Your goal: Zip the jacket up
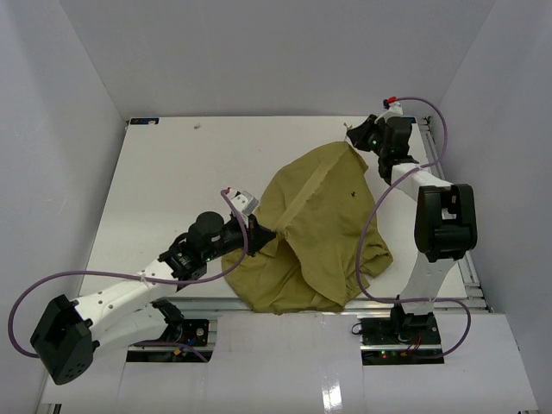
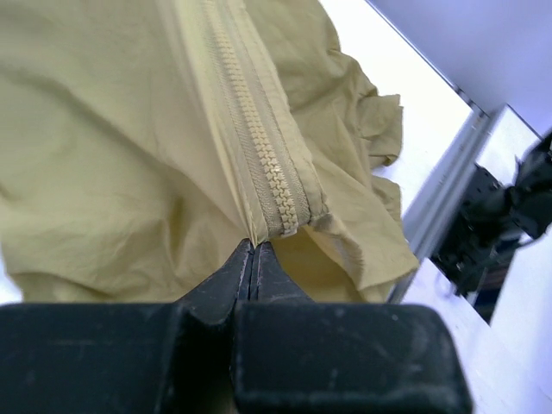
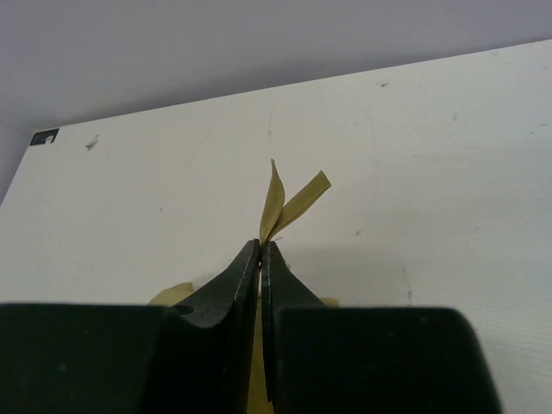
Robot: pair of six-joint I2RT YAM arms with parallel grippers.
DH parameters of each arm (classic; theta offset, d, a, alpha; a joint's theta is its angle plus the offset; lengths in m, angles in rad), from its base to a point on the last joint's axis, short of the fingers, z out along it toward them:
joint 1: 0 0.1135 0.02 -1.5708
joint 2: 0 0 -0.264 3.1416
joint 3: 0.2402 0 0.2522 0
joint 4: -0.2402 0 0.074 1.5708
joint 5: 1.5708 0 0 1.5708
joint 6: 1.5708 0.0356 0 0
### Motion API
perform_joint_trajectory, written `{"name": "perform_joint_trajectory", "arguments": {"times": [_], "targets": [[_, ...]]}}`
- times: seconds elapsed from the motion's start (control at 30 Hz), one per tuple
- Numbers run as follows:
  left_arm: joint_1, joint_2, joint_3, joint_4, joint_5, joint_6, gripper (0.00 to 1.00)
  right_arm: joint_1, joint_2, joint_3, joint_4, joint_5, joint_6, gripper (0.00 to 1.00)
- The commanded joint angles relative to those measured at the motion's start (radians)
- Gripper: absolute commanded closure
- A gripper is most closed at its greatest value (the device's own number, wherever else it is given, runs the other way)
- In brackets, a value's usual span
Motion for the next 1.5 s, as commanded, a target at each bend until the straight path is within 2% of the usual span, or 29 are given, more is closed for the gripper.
{"name": "perform_joint_trajectory", "arguments": {"times": [0.0, 0.17, 0.47, 0.67, 0.8, 0.93, 1.07, 1.13, 1.33, 1.37, 1.43, 1.47], "targets": [[-0.006, -0.065, -0.013, -0.056, -0.124, -0.026, 1.0, -0.075, 0.072, 0.155, 0.084, 0.046, -0.018, 0.92], [-0.006, -0.109, -0.036, -0.058, -0.194, -0.061, 1.0, -0.091, 0.155, 0.275, 0.077, 0.023, 0.004, 0.92], [-0.006, -0.193, -0.017, -0.069, -0.477, -0.104, 1.0, -0.152, 0.256, 0.475, 0.057, 0.045, 0.027, 0.92], [-0.001, -0.226, -0.018, -0.043, -0.588, -0.102, 1.0, -0.181, 0.307, 0.573, 0.022, 0.022, 0.029, 0.92], [0.002, -0.14, 0.005, -0.001, -0.616, -0.104, 1.0, -0.183, 0.303, 0.559, 0.033, -0.03, 0.032, 0.92], [0.001, -0.097, -0.074, 0.076, -0.625, -0.155, 1.0, -0.181, 0.284, 0.483, 0.107, -0.076, 0.046, 0.92], [0.002, -0.05, -0.101, 0.092, -0.629, -0.167, 1.0, -0.181, 0.282, 0.456, 0.104, -0.171, 0.071, 0.92], [0.001, -0.036, -0.097, 0.081, -0.615, -0.17, 0.93, -0.179, 0.262, 0.417, 0.124, -0.204, 0.087, 0.91], [0.002, -0.093, -0.105, 0.047, -0.535, -0.175, 0.5, -0.157, 0.114, 0.278, 0.041, -0.23, 0.069, 0.58], [0.001, -0.113, -0.108, 0.038, -0.535, -0.176, 0.43, -0.147, 0.075, 0.252, 0.003, -0.229, 0.062, 0.48], [0.001, -0.145, -0.106, 0.019, -0.538, -0.175, 0.36, -0.121, -0.004, 0.211, -0.086, -0.213, 0.043, 0.24], [0.001, -0.158, -0.102, 0.013, -0.539, -0.175, 0.34, -0.105, -0.049, 0.204, -0.165, -0.192, 0.028, 0.16]]}}
